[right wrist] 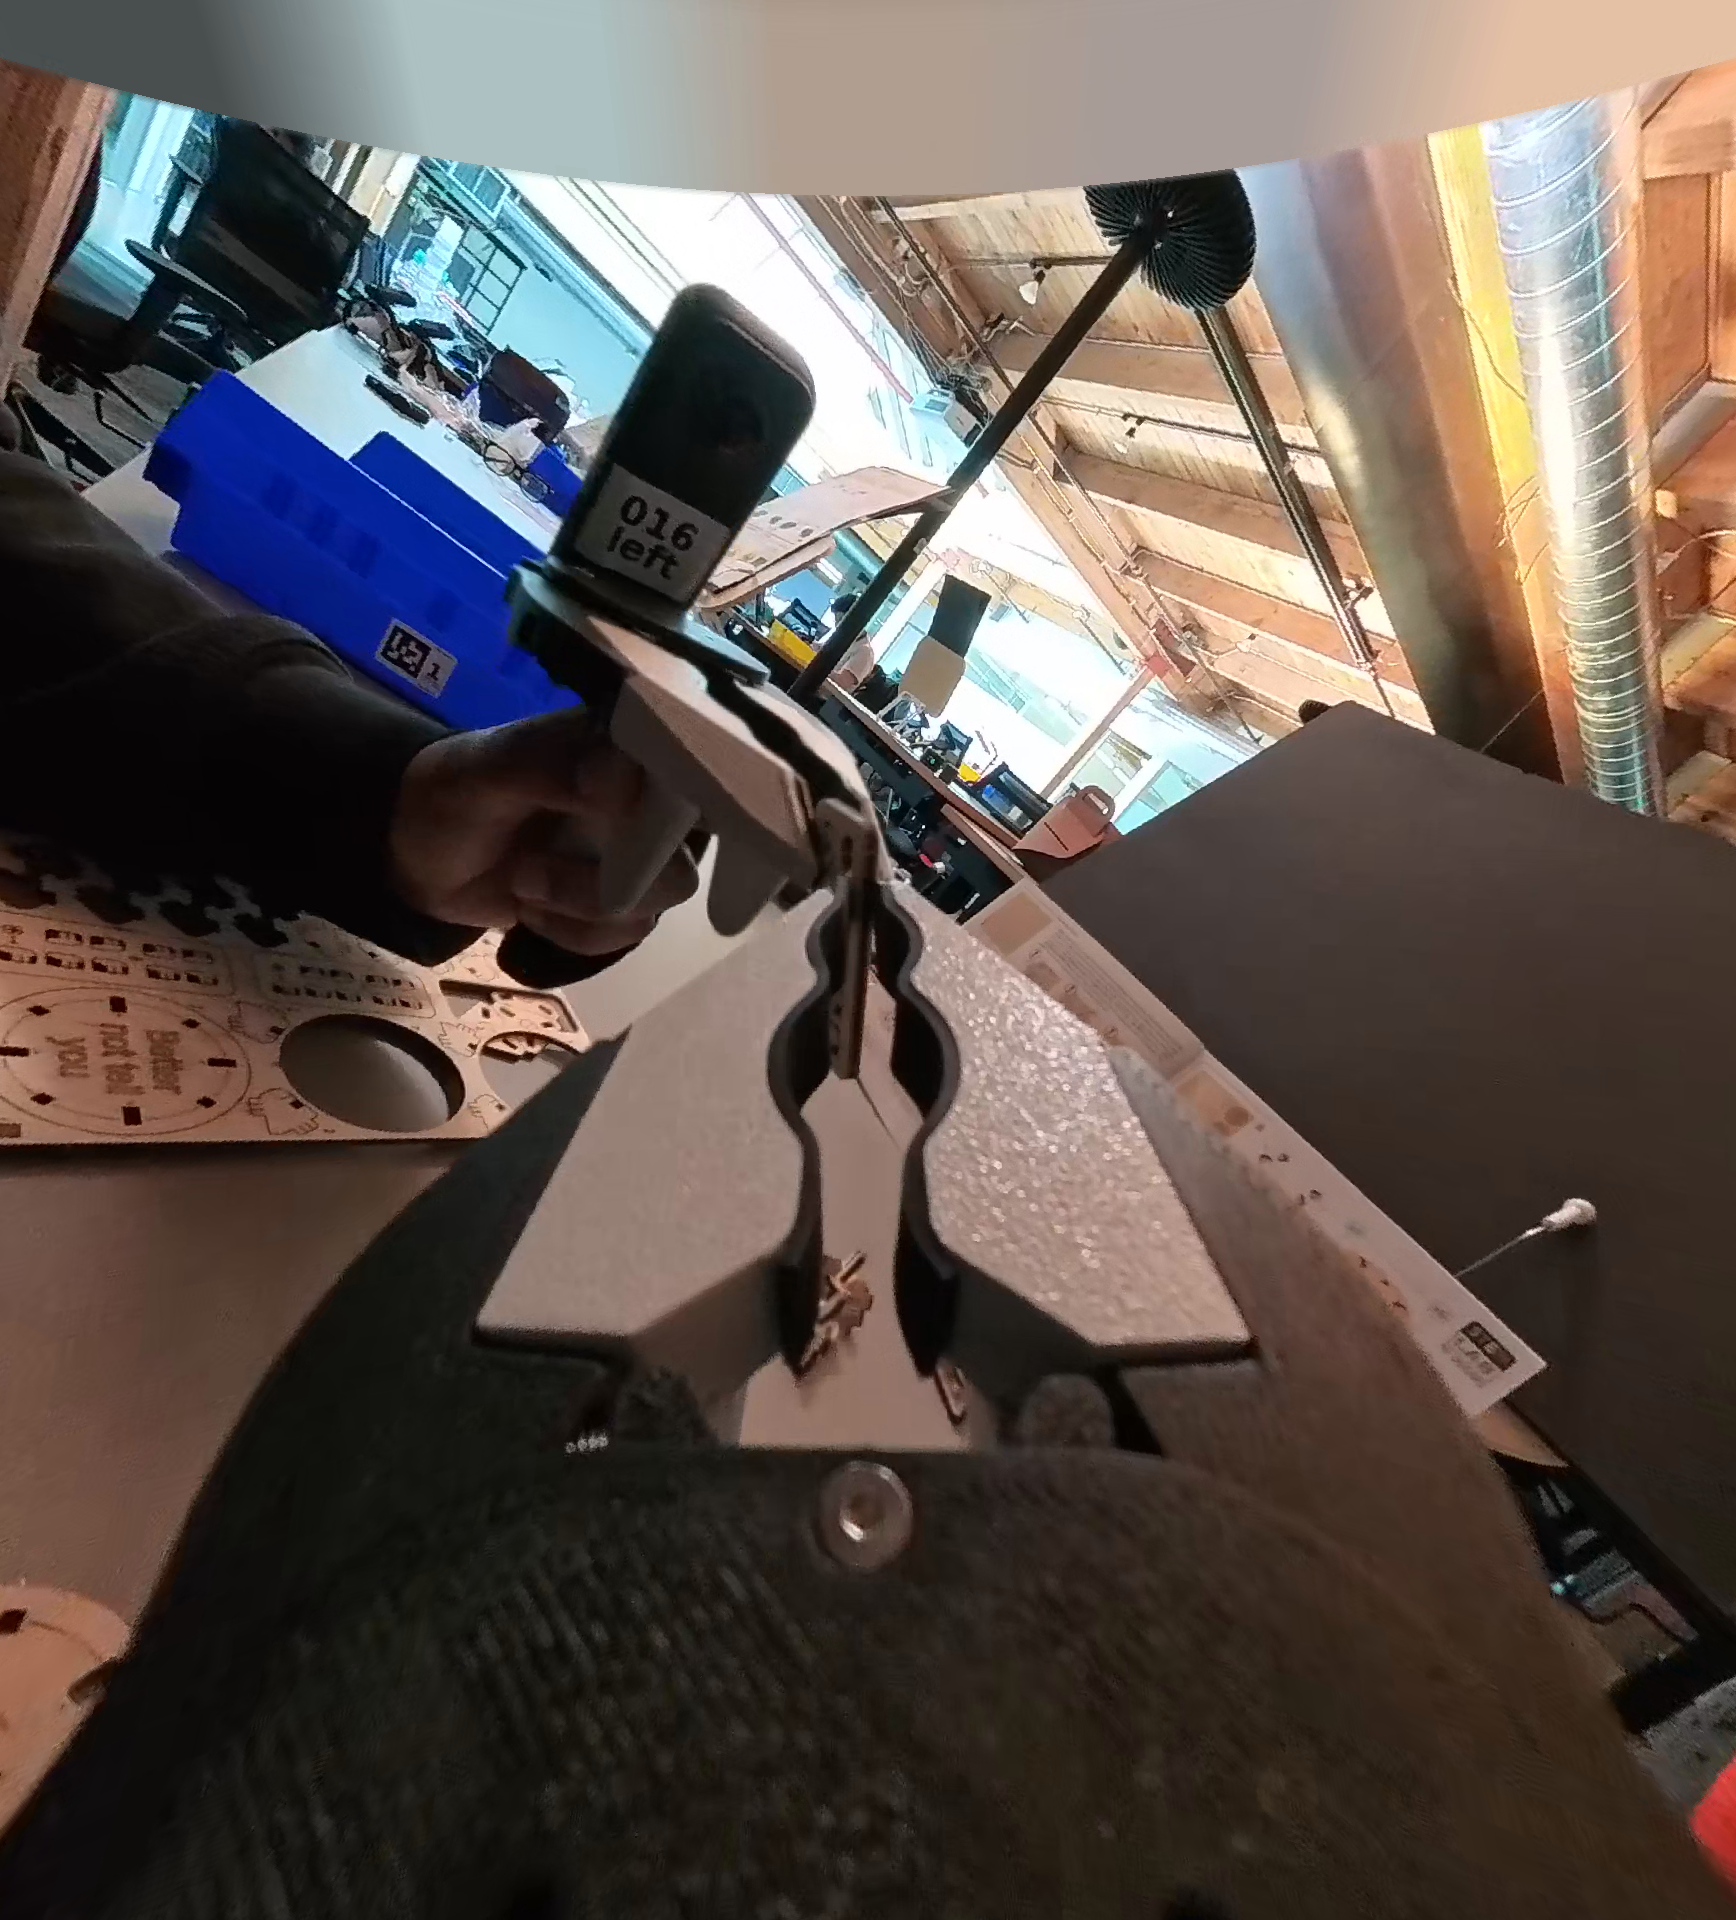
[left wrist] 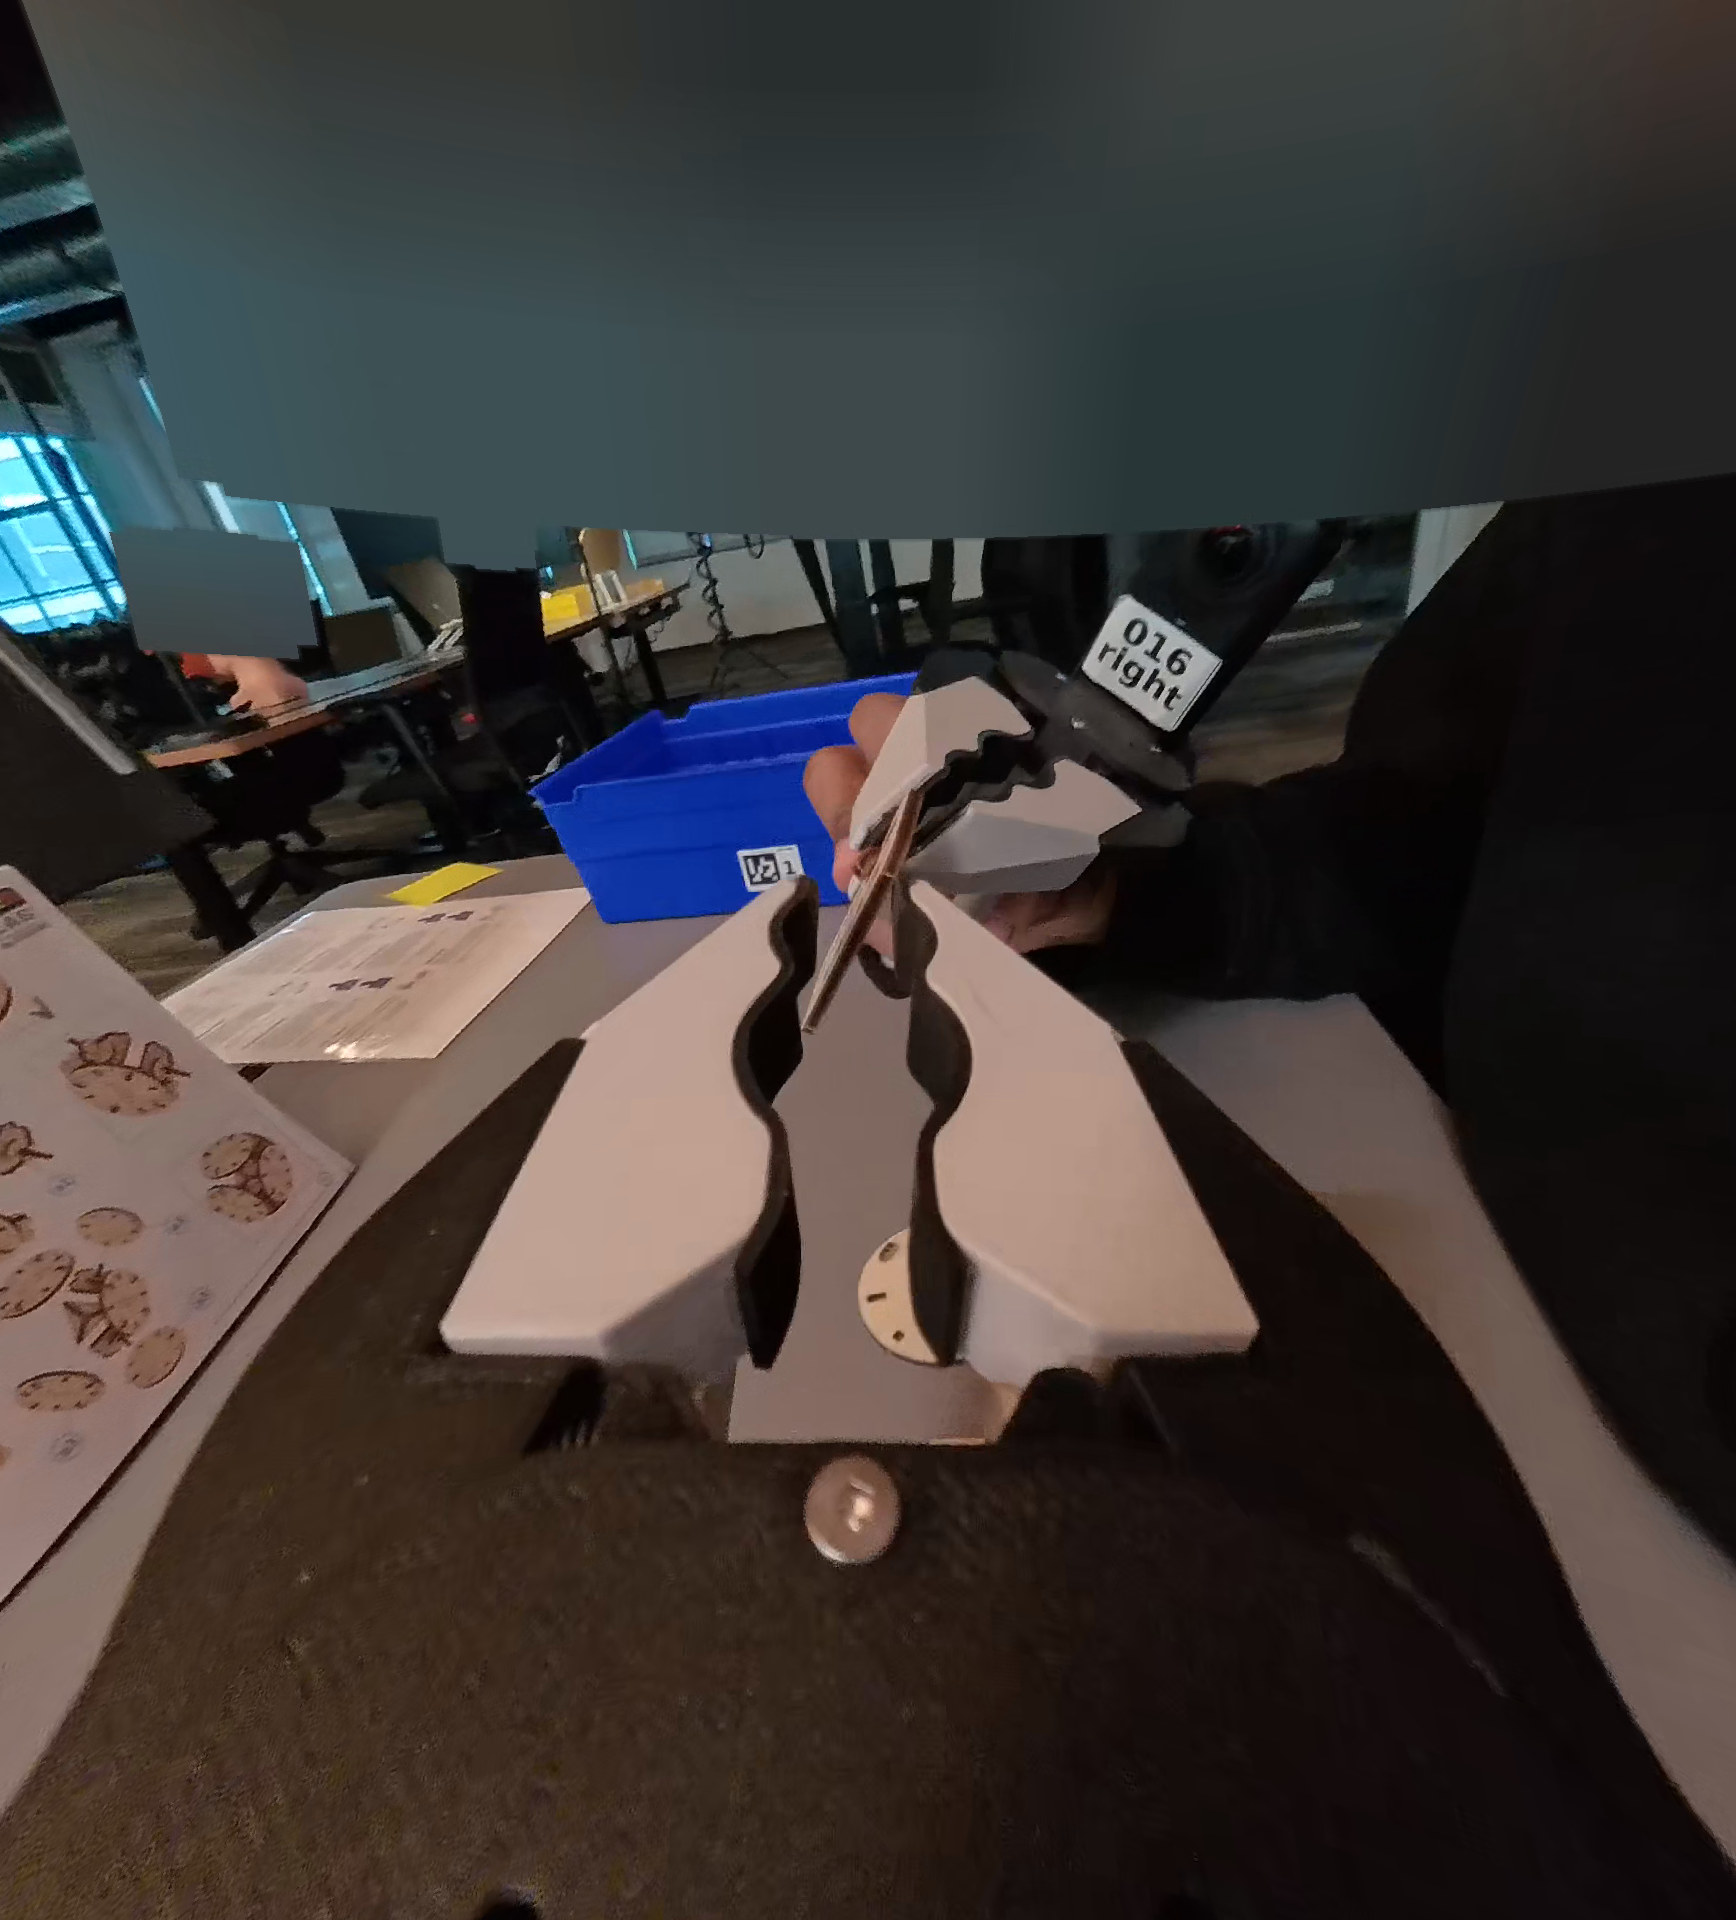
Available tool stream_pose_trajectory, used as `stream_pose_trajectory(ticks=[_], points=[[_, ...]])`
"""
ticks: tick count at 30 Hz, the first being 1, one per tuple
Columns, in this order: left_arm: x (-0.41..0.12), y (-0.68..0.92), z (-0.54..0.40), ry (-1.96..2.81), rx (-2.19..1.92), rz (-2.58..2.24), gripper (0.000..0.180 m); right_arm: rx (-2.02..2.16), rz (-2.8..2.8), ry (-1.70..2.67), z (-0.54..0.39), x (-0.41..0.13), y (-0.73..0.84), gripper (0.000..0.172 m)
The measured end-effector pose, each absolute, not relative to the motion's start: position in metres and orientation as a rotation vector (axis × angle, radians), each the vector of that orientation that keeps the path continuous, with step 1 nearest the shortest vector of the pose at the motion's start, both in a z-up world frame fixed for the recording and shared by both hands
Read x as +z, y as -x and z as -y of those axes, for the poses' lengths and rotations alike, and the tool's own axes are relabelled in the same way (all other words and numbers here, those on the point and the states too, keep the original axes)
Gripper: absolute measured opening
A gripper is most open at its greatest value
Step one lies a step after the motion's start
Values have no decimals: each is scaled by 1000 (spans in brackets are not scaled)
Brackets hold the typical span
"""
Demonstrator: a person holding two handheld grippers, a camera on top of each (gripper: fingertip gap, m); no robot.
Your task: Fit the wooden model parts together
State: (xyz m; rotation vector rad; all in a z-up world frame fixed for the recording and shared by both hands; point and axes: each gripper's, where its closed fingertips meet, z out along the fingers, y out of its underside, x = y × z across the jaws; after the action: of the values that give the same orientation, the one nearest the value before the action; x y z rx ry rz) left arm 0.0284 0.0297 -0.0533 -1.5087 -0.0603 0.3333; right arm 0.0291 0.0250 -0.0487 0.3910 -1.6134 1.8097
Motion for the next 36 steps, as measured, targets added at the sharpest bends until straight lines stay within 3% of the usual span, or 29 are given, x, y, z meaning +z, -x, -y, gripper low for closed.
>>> stream_pose_trajectory(ticks=[6,36], points=[[-55,-37,-34,1530,289,12,2,1819,1652,-402,-22,-53,-31,2],[-55,-36,-34,1480,108,69,3,1989,1731,-329,-23,-52,-30,2]])
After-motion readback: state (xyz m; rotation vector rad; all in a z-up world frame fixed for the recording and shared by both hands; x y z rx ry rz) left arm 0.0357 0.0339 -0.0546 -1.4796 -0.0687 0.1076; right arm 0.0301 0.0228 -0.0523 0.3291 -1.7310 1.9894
